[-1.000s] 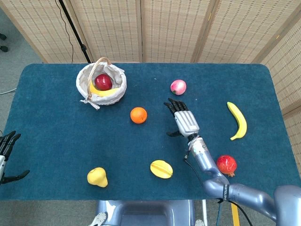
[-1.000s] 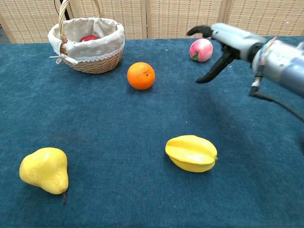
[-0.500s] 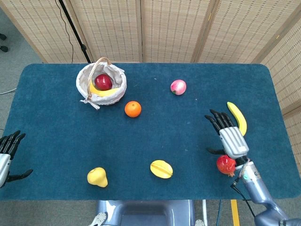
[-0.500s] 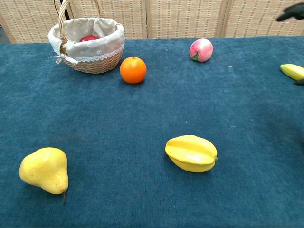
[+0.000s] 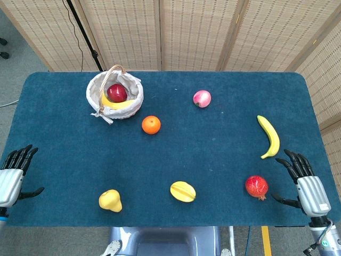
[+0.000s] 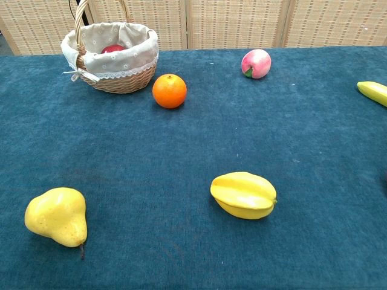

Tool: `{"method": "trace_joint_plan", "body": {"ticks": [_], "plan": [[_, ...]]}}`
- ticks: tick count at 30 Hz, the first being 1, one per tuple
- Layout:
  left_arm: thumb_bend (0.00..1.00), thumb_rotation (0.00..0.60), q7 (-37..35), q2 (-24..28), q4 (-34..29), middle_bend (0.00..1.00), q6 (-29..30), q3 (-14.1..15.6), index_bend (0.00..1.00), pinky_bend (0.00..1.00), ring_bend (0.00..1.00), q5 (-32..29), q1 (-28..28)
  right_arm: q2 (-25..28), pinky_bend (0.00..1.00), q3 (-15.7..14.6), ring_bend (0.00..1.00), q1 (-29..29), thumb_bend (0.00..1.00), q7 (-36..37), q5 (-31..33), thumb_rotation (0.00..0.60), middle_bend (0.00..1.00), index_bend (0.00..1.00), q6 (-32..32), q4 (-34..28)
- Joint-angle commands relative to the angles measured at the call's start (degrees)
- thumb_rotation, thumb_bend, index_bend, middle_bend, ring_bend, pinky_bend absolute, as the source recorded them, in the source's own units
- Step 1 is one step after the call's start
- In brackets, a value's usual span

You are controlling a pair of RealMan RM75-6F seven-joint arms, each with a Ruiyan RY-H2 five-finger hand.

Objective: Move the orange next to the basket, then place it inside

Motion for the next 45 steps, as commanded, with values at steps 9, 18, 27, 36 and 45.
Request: {"method": "trace_joint_plan", "body": {"ticks": [9,18,27,36,45], "plan": [[0.0,0.6,4.7,-3.7,8.8,0.0,-10.9,-6.4,0.0,0.0,0.0,-6.8,-9.8,0.3,0.01,-0.1,0.01,-2.9,0.0,3.3,-2.3,0.6,0.05,0.18,3.5,2.0],[0.0,0.6,8.3,-6.8,8.6,0.0,-19.3,-9.3,0.0,0.0,0.0,-9.7,-18.3,0.8,0.02,0.2,0.02,-3.7,0.0,4.2,-3.6,0.6,0.06,0.18,4.4,2.0],[0.0,0.6,13.8,-8.4,3.0,0.0,-20.4,-9.8,0.0,0.0,0.0,-9.9,-22.4,0.9,0.02,0.6,0.02,-4.1,0.0,5.0,-4.0,0.6,0.06,0.19,4.4,2.1],[0.0,0.6,21.3,-13.3,3.2,0.0,-25.8,-10.9,0.0,0.0,0.0,-14.9,-29.3,1.3,0.02,0.9,0.03,-4.7,0.0,6.0,-4.8,0.6,0.06,0.19,5.5,2.2],[0.0,0.6,26.5,-19.3,4.6,0.0,-29.8,-12.0,0.0,0.0,0.0,-23.1,-35.6,2.0,0.02,0.9,0.04,-5.6,0.0,6.4,-5.9,0.6,0.07,0.19,6.9,1.7]]}}
